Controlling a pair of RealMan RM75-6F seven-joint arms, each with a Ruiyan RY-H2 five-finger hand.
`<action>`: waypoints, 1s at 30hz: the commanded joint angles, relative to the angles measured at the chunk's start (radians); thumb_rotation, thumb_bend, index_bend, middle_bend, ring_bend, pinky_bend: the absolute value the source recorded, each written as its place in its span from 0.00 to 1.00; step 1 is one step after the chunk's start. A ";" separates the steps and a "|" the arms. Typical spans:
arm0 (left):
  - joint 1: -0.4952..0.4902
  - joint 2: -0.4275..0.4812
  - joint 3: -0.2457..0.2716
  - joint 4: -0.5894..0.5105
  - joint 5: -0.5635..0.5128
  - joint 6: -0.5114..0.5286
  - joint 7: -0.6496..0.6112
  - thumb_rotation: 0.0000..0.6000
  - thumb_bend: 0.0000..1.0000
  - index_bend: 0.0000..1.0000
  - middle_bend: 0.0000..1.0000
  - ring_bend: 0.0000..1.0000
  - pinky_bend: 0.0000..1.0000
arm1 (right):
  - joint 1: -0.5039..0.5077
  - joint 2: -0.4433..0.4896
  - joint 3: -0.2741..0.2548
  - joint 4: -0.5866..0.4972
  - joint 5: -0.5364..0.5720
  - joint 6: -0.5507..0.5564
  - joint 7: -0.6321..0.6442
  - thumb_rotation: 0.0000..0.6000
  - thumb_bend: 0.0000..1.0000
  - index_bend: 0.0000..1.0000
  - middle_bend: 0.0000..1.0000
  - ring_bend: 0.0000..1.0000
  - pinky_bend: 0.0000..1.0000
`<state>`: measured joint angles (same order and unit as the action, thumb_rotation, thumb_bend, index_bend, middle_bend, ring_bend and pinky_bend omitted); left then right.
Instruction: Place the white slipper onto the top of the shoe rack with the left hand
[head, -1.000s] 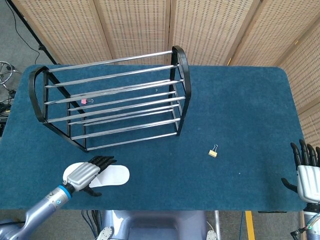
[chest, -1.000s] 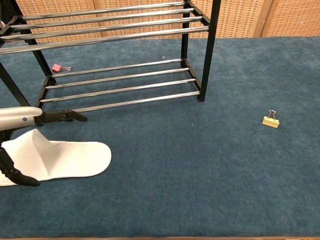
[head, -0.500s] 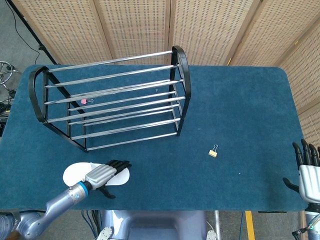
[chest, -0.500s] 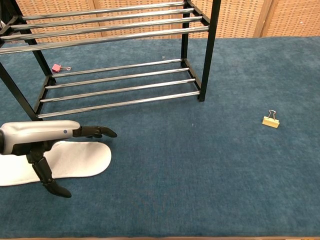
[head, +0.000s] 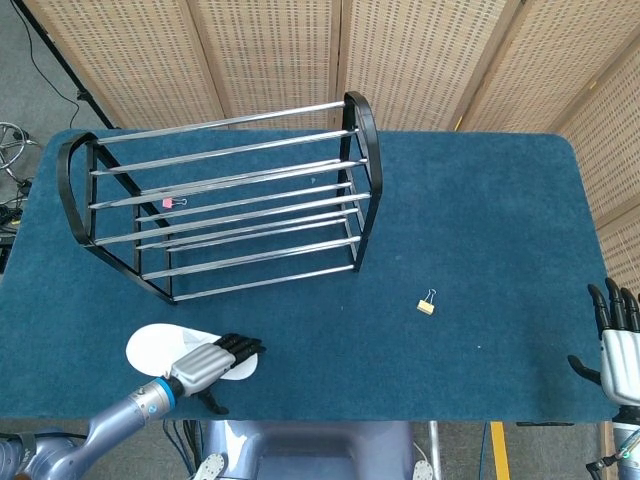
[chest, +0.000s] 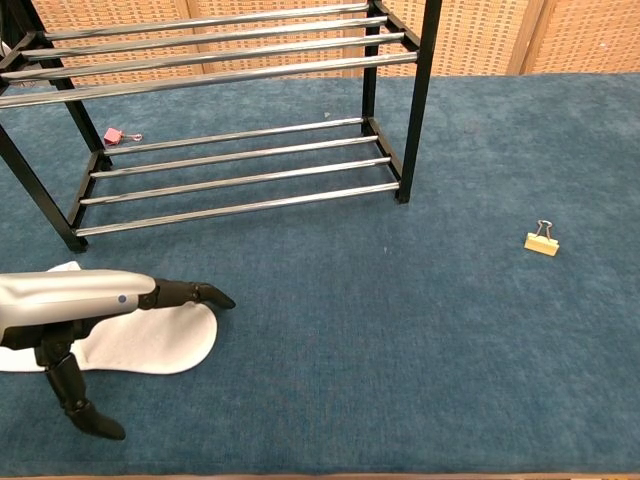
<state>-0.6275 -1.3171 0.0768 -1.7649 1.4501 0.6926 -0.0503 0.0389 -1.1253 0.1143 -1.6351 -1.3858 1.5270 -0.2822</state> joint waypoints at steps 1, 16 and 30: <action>0.001 0.009 0.012 -0.010 0.011 0.003 -0.005 1.00 0.00 0.00 0.00 0.00 0.00 | 0.001 -0.001 -0.001 0.000 0.001 -0.002 -0.002 1.00 0.00 0.00 0.00 0.00 0.00; -0.008 0.093 0.125 -0.090 0.173 0.020 -0.081 1.00 0.00 0.00 0.00 0.00 0.00 | 0.004 -0.004 -0.004 -0.003 0.009 -0.014 -0.010 1.00 0.00 0.00 0.00 0.00 0.00; -0.012 0.160 0.209 -0.116 0.259 0.050 -0.127 1.00 0.00 0.00 0.00 0.00 0.00 | 0.006 -0.003 -0.005 -0.005 0.011 -0.017 -0.010 1.00 0.00 0.00 0.00 0.00 0.00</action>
<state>-0.6418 -1.1661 0.2750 -1.8781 1.6972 0.7336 -0.1713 0.0445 -1.1282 0.1088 -1.6399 -1.3744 1.5099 -0.2922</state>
